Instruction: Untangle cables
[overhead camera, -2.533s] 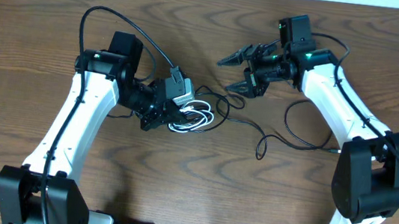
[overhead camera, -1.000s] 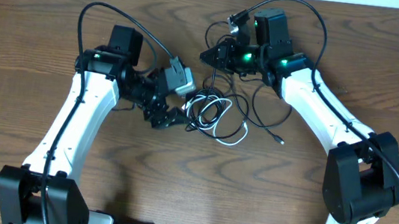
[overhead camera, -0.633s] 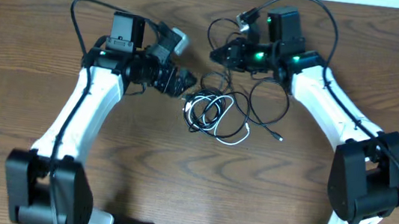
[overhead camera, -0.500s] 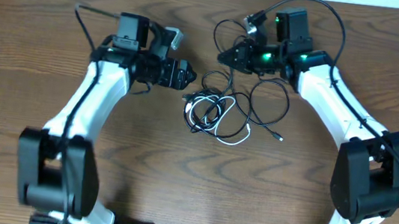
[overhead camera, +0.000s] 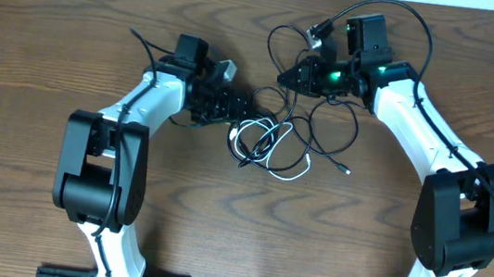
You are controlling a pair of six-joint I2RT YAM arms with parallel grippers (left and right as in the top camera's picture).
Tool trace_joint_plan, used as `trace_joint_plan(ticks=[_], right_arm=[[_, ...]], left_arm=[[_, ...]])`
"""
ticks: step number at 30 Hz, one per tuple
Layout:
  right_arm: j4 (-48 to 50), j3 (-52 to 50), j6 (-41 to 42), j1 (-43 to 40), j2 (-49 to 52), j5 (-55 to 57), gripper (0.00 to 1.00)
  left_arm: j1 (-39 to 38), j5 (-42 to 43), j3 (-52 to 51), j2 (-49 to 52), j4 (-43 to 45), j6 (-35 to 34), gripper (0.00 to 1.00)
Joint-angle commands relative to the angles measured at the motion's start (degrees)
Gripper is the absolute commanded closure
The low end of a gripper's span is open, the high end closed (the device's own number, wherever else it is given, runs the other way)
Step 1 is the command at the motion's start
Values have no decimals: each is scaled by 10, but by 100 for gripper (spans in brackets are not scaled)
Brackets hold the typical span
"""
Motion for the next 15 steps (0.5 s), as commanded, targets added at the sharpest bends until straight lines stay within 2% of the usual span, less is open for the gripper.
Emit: trace_joint_plan(ticks=[1,3,8,15], right_arm=[[-10,2,-20,-13,-17,15,99],[-18,2,-20,-21,-17,15,99],[-34,2,-20,-35,-17,14,99],[-49,2,-38,-41,-17,10,99]], left_arm=[[-18,-74,0,2,-12,18,34],[-29,-145,0,2,-16,-17,37],[-50,-243,-3,2,-13,-53,37],[-67,-255,-3,7,0,-53,41]])
